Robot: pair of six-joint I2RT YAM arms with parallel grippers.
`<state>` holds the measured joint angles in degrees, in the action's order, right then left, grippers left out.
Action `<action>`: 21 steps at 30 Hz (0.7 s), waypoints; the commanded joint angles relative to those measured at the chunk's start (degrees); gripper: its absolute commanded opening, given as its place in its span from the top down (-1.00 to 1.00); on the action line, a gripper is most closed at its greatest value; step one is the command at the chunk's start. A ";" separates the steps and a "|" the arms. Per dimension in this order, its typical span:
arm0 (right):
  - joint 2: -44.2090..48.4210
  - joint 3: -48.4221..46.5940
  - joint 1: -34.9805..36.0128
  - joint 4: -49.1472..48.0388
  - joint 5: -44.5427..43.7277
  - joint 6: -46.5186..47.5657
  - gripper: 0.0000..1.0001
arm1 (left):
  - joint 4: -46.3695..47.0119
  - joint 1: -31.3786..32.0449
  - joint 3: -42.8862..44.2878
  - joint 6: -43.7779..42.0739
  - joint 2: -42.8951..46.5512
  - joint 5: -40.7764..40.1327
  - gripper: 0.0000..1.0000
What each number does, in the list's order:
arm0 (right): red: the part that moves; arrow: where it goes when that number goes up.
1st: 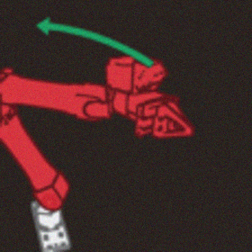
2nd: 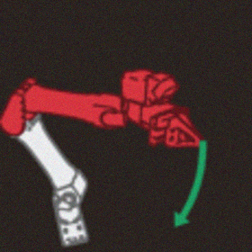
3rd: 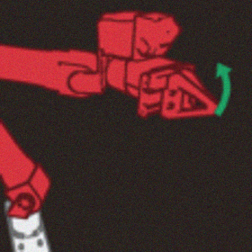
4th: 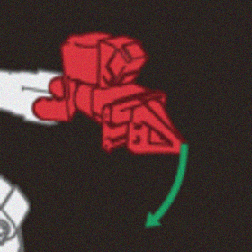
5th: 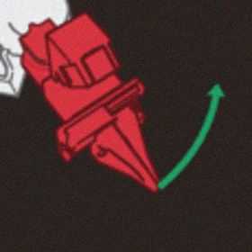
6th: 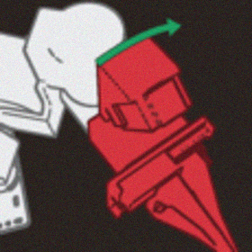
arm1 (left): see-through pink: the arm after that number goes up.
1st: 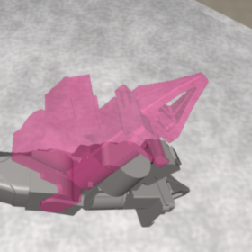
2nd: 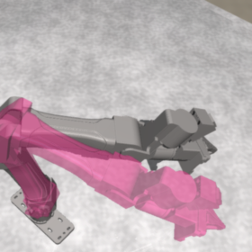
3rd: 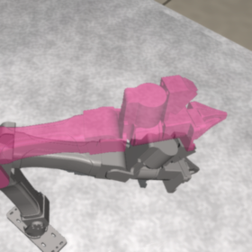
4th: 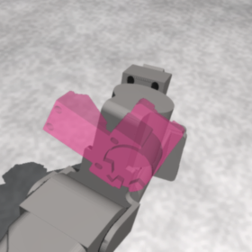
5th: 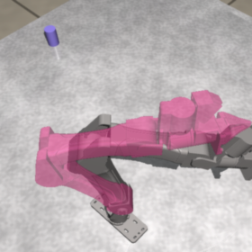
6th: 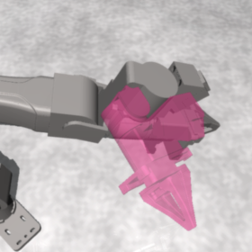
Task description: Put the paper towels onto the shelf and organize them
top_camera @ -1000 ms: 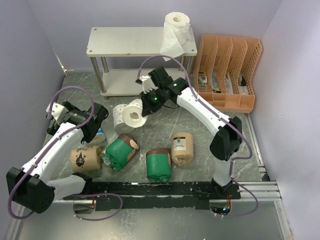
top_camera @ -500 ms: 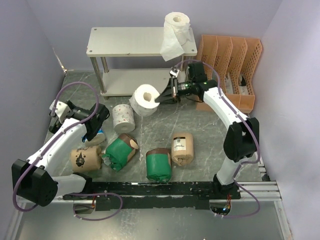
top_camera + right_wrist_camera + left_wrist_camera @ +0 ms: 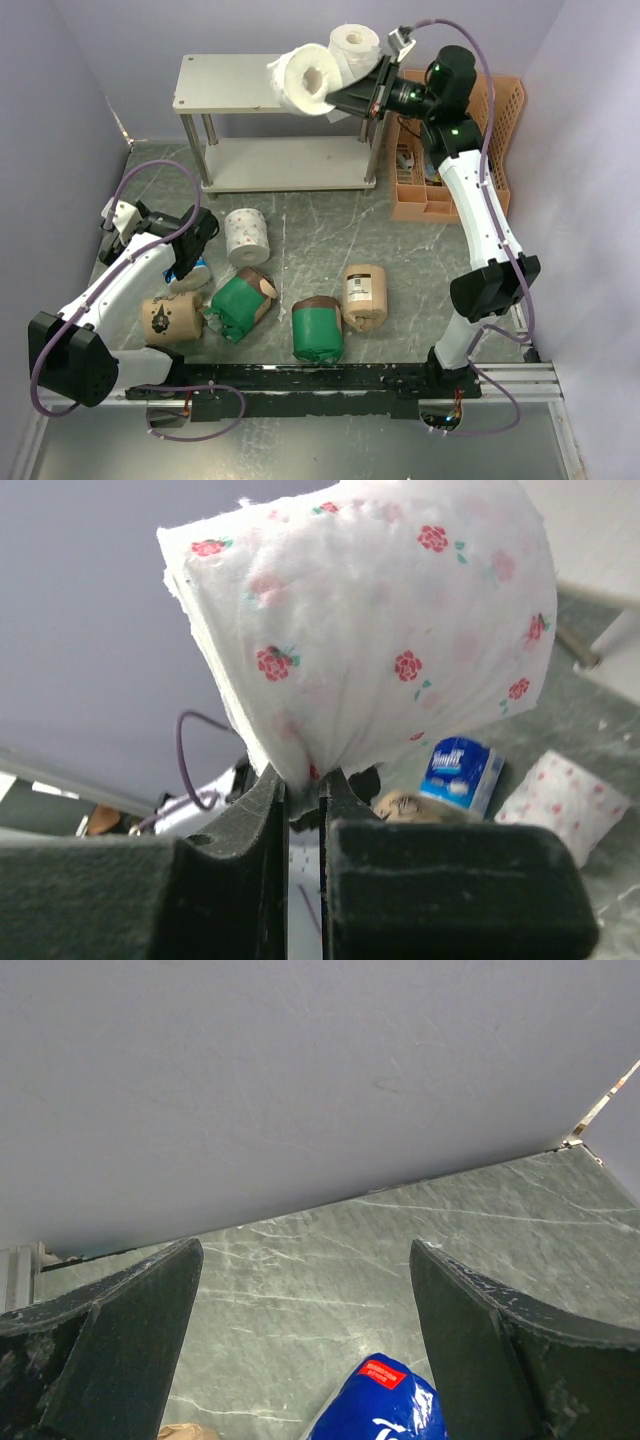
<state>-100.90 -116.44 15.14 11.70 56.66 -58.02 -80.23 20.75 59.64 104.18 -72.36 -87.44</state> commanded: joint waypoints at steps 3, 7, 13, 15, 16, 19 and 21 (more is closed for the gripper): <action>-6.77 -0.19 -3.22 -13.31 -4.66 -13.52 1.00 | -0.76 -0.46 2.17 0.85 -0.42 -3.45 -0.91; -9.34 0.14 -3.27 -15.21 -5.78 -15.25 1.00 | -0.81 -0.45 1.98 1.02 -0.37 -3.44 -0.92; -12.01 -2.98 -3.18 -17.66 -9.07 -14.57 1.00 | -0.81 -0.52 2.15 0.76 -0.90 -3.55 -0.92; -12.97 -3.80 -3.18 -18.74 -9.75 -14.85 1.00 | -0.80 -0.53 1.99 0.85 -0.86 -3.53 -0.92; -13.41 -4.06 -3.20 -19.74 -9.77 -15.09 1.00 | -0.81 -0.50 1.91 0.91 -0.79 -3.57 -0.92; -14.49 -4.79 -3.17 -21.20 -10.17 -15.59 1.00 | -0.80 -0.46 1.88 0.95 -0.90 -3.48 -0.92; -16.43 -5.08 -3.14 -21.95 -10.26 -16.07 1.00 | -0.77 -0.52 1.89 0.99 -1.05 -3.44 -0.92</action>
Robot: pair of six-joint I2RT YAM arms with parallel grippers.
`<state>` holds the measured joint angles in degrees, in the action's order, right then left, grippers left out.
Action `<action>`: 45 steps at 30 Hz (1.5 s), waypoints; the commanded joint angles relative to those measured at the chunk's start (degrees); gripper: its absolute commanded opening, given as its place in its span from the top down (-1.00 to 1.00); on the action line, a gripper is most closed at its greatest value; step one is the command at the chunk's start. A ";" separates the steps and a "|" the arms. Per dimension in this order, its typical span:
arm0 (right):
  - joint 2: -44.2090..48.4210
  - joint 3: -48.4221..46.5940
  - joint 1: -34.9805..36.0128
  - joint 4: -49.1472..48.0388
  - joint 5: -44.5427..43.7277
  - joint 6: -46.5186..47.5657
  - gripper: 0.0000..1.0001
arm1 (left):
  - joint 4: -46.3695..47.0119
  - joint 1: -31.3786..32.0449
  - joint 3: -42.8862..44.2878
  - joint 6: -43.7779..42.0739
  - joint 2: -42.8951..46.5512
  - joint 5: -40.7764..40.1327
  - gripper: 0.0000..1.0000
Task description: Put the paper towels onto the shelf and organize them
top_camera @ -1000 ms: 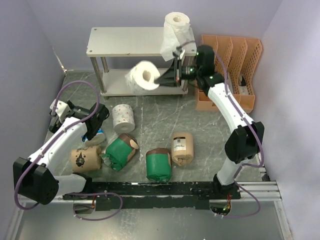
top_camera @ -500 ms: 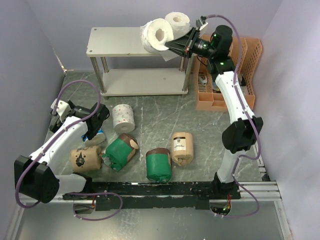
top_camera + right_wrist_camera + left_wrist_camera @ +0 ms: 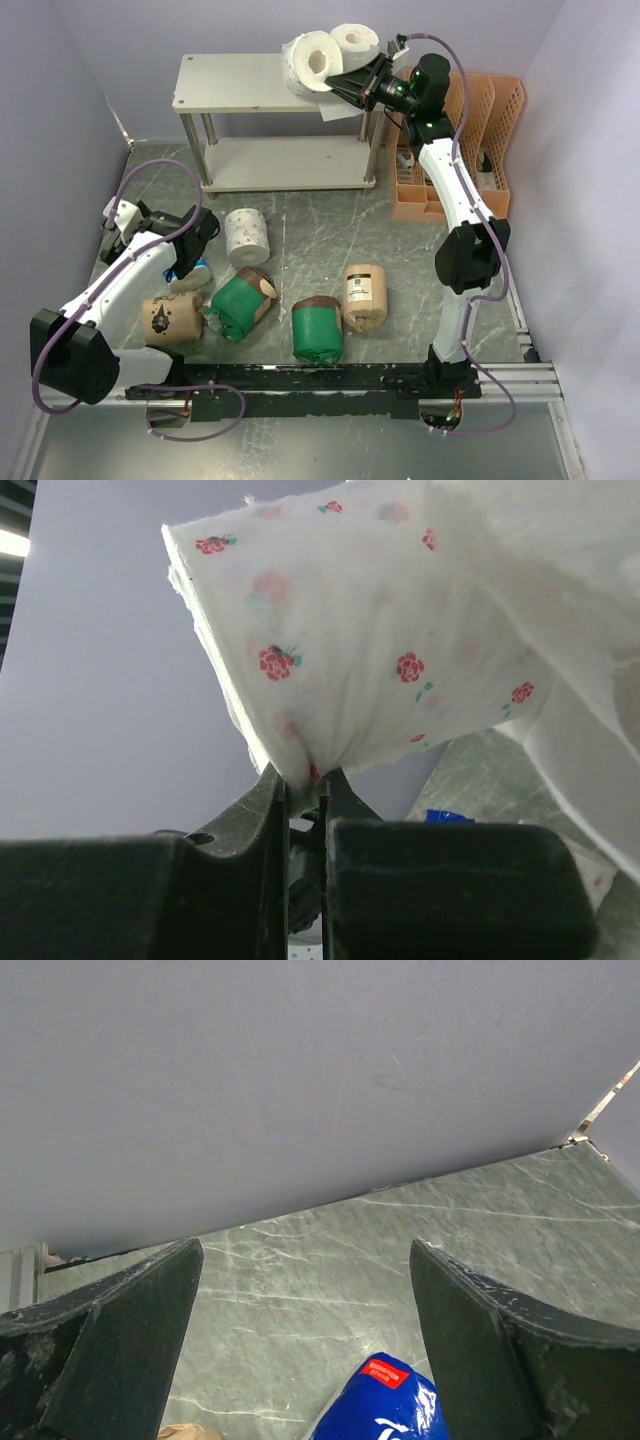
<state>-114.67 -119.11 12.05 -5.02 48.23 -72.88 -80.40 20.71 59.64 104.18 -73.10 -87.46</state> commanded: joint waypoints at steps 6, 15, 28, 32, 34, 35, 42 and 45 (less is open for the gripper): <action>-3.08 -2.65 -0.01 -4.97 -2.26 -0.21 1.00 | -0.59 -0.41 2.15 0.86 -0.99 -3.35 -0.92; -2.29 -5.74 -0.05 -4.84 -2.79 2.64 -0.99 | -0.63 -0.41 2.07 0.94 -0.99 -3.33 -0.92; 2.84 -12.31 0.04 5.28 -5.55 17.69 -1.00 | -0.59 -0.42 2.41 0.85 -1.08 -3.15 -0.92; 5.06 -9.98 -0.05 6.49 -5.95 21.58 -1.00 | -0.62 -0.45 2.28 0.76 -0.61 -3.09 -0.92; 9.34 -4.02 -0.05 5.77 -7.50 26.45 -1.00 | -0.63 -0.43 2.17 0.89 -0.35 -3.07 -0.92; 12.38 0.04 0.18 5.06 -8.09 29.78 -1.00 | -0.63 -0.41 2.15 0.93 -0.21 -3.07 -0.92; 21.93 27.21 12.04 20.54 -8.93 63.90 -1.00 | -0.63 -0.43 2.74 0.53 -0.52 -2.80 -0.91; 22.45 35.75 22.58 29.94 -22.06 79.30 -1.00 | -0.63 -0.47 2.94 0.03 -0.72 -2.87 -0.92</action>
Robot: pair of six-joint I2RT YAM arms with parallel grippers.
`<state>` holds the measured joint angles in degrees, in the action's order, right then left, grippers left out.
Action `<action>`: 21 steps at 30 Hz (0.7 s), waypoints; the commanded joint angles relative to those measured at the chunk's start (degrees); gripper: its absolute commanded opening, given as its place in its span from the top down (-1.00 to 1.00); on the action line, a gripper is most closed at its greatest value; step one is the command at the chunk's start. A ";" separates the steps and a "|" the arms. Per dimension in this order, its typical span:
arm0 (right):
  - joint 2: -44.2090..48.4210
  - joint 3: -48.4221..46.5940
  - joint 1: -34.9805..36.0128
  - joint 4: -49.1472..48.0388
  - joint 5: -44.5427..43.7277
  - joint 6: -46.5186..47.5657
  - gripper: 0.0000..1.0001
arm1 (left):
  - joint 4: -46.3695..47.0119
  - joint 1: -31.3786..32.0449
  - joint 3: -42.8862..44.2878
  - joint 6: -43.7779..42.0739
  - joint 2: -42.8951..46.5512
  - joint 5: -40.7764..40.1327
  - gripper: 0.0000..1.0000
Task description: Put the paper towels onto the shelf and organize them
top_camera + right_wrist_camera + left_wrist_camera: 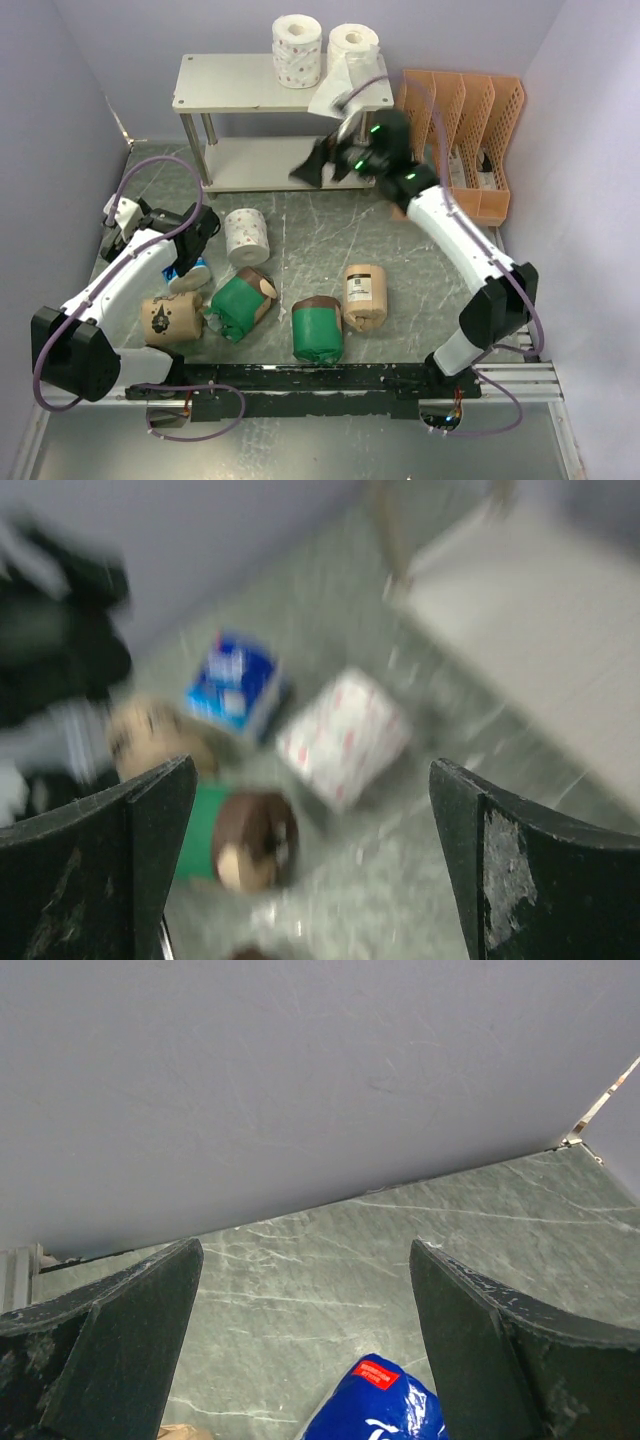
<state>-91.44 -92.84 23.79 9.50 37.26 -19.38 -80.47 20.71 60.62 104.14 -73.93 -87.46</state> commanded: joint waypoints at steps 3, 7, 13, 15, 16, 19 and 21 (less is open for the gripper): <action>2.60 22.66 11.47 6.69 -10.40 27.20 -1.00 | -0.57 -0.49 2.05 -0.24 0.27 -3.13 -0.92; 6.32 31.41 11.02 -3.29 -17.56 15.64 -1.00 | -0.57 -0.46 1.89 -0.34 0.98 -3.46 -0.92; 1.42 27.84 11.09 -2.75 -8.03 15.91 -1.00 | -0.55 -0.49 1.81 -0.31 1.69 -3.60 -0.92; -1.17 24.50 13.19 -0.98 -9.85 19.75 -1.00 | -0.48 -0.50 2.01 -1.01 2.00 -3.58 -0.92; -2.18 23.57 13.89 -1.32 -11.27 20.86 -1.00 | -0.48 -0.50 2.12 -1.50 2.53 -3.66 -0.92; -2.71 25.91 14.25 -8.90 -11.01 24.36 -1.00 | -0.48 -0.49 1.20 -0.78 6.83 -4.08 -0.91; -2.52 28.50 14.35 -14.79 -8.96 26.96 -1.00 | -0.47 -0.49 0.18 1.58 10.18 -3.99 -0.92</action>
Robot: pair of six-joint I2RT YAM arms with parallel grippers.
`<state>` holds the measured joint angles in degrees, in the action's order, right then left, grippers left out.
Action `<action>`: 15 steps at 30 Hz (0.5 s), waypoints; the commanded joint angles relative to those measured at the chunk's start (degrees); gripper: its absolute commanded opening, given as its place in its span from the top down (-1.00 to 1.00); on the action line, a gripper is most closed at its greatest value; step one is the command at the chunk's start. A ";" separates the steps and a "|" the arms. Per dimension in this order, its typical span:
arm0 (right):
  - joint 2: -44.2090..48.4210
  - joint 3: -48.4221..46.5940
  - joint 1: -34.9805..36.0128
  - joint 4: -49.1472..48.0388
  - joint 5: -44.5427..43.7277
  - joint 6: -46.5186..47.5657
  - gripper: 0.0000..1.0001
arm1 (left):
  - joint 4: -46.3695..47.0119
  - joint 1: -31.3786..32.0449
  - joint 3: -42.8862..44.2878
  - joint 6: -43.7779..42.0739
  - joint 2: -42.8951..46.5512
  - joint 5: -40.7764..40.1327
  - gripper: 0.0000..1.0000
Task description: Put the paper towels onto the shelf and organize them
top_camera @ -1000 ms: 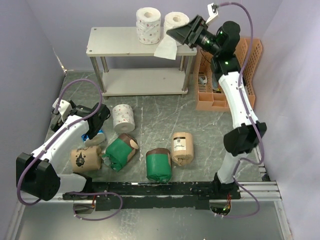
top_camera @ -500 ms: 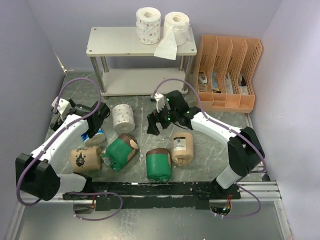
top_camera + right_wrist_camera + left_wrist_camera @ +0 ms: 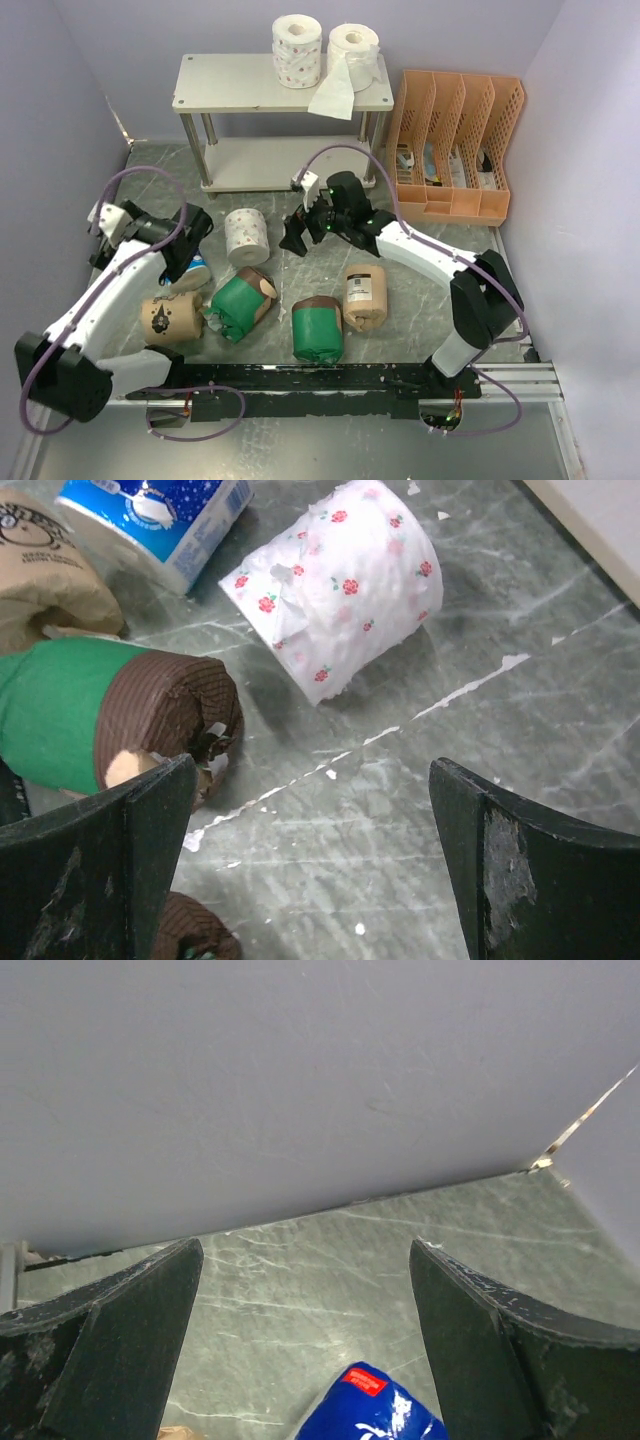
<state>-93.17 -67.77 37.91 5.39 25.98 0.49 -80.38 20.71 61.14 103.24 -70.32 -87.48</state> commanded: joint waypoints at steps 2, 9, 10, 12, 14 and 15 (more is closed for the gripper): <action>-2.26 2.72 0.39 -12.59 3.51 6.46 -1.00 | 1.72 -0.49 -1.00 1.11 9.40 -3.64 -0.91; -10.35 -5.84 5.21 -8.20 -2.16 10.51 -0.88 | 37.44 -0.41 3.20 -55.53 11.39 6.51 -0.91; -11.17 -6.82 6.36 -7.72 -2.92 11.22 -0.88 | 41.53 -0.41 2.61 -60.43 11.32 8.20 -0.91; -13.29 -10.09 8.19 -5.38 -3.49 12.27 -0.87 | 44.83 -0.41 0.94 -62.35 11.35 9.07 -0.91; -16.51 -13.62 9.32 -3.65 -4.39 12.76 -0.84 | 48.47 -0.41 -0.65 -64.76 11.90 9.18 -0.92; -17.92 -15.30 9.80 -2.81 -4.44 12.93 -0.82 | 50.03 -0.41 -1.24 -66.04 12.39 9.69 -0.92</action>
<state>-106.80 -76.69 45.34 -0.10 24.08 10.02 -45.89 20.67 61.93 55.16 -59.33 -80.90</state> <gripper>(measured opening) 0.928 0.959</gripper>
